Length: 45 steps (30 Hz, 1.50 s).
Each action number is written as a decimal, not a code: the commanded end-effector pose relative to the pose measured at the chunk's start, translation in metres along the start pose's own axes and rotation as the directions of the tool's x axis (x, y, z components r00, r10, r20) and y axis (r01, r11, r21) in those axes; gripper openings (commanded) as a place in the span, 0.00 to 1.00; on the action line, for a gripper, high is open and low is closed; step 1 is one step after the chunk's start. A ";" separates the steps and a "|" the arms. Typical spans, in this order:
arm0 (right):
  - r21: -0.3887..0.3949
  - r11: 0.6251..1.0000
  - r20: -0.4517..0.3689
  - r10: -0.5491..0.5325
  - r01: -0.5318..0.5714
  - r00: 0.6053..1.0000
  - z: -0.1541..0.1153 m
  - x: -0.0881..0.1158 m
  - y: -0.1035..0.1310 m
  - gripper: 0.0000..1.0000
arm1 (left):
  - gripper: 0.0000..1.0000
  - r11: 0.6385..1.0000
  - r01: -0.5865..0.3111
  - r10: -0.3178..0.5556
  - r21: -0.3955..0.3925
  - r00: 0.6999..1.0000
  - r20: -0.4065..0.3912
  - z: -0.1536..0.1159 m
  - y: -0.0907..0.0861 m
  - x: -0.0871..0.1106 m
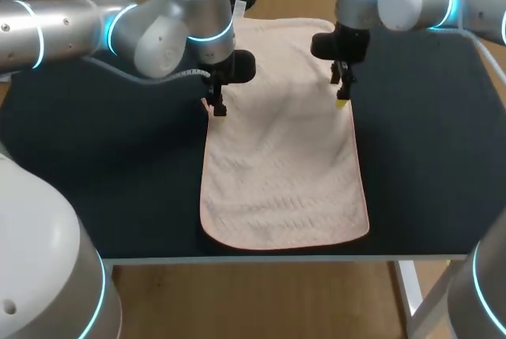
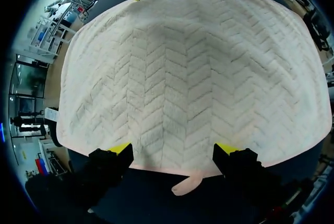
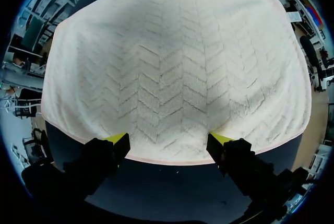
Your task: Fold the towel
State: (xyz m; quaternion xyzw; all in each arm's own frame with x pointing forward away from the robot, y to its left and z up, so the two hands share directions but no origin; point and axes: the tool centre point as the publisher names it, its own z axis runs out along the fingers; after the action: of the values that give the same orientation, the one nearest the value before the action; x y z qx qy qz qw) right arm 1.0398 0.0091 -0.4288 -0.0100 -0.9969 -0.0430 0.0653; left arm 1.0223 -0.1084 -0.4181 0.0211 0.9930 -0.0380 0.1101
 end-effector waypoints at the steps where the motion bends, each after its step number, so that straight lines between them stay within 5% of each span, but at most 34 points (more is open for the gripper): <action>1: 0.004 1.000 -0.014 0.003 -0.003 1.000 0.002 -0.007 0.000 1.00 | 1.00 1.000 -0.016 0.016 0.007 1.000 0.012 0.003 0.001 0.005; 12: 0.003 1.000 -0.016 0.018 -0.018 1.000 0.005 -0.006 -0.004 1.00 | 1.00 0.999 -0.047 0.047 0.021 0.999 0.022 0.012 -0.003 0.013; 20: 0.002 1.000 -0.015 0.018 -0.018 1.000 0.004 -0.005 -0.005 1.00 | 1.00 0.998 -0.010 0.007 -0.055 0.998 -0.056 0.025 -0.005 0.010; 28: 0.008 1.000 -0.026 0.012 -0.011 1.000 0.008 -0.002 -0.006 1.00 | 1.00 0.999 -0.017 0.014 -0.051 0.998 -0.064 0.027 -0.007 0.012; 29: 0.014 1.000 -0.030 0.010 -0.010 0.999 0.009 -0.002 -0.006 1.00 | 0.89 0.999 -0.019 0.015 -0.051 0.998 -0.063 0.027 -0.007 0.012; 30: 0.022 1.000 -0.035 0.009 -0.008 0.999 0.010 -0.001 -0.007 0.85 | 0.70 0.998 -0.019 0.016 -0.052 0.998 -0.064 0.027 -0.007 0.013; 31: 0.028 1.000 -0.039 0.008 -0.007 0.999 0.010 -0.001 -0.007 0.44 | 0.47 0.998 -0.019 0.016 -0.053 0.998 -0.064 0.027 -0.006 0.014; 32: 0.028 1.000 -0.038 0.008 -0.007 0.999 0.011 -0.001 -0.006 0.20 | 0.40 0.998 -0.019 0.015 -0.054 0.998 -0.065 0.027 -0.006 0.014; 34: 0.029 1.000 -0.037 0.008 -0.007 0.999 0.011 0.000 -0.007 0.00 | 0.21 0.998 -0.017 0.013 -0.055 0.998 -0.065 0.028 -0.004 0.015; 36: 0.029 1.000 -0.036 0.007 -0.006 0.999 0.010 0.002 -0.006 0.00 | 0.00 0.998 -0.014 0.010 -0.056 0.998 -0.066 0.027 -0.003 0.016; 45: 0.027 1.000 -0.025 0.012 -0.012 1.000 0.008 0.007 -0.006 0.00 | 0.00 0.999 0.004 -0.007 -0.054 0.998 -0.057 0.023 -0.001 0.016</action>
State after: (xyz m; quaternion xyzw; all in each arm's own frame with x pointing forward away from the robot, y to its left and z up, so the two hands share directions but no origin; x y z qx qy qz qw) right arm 1.0335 0.0049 -0.4385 -0.0146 -0.9962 -0.0297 0.0800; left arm 1.0083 -0.1116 -0.4388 0.0174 0.9965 -0.0097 0.0816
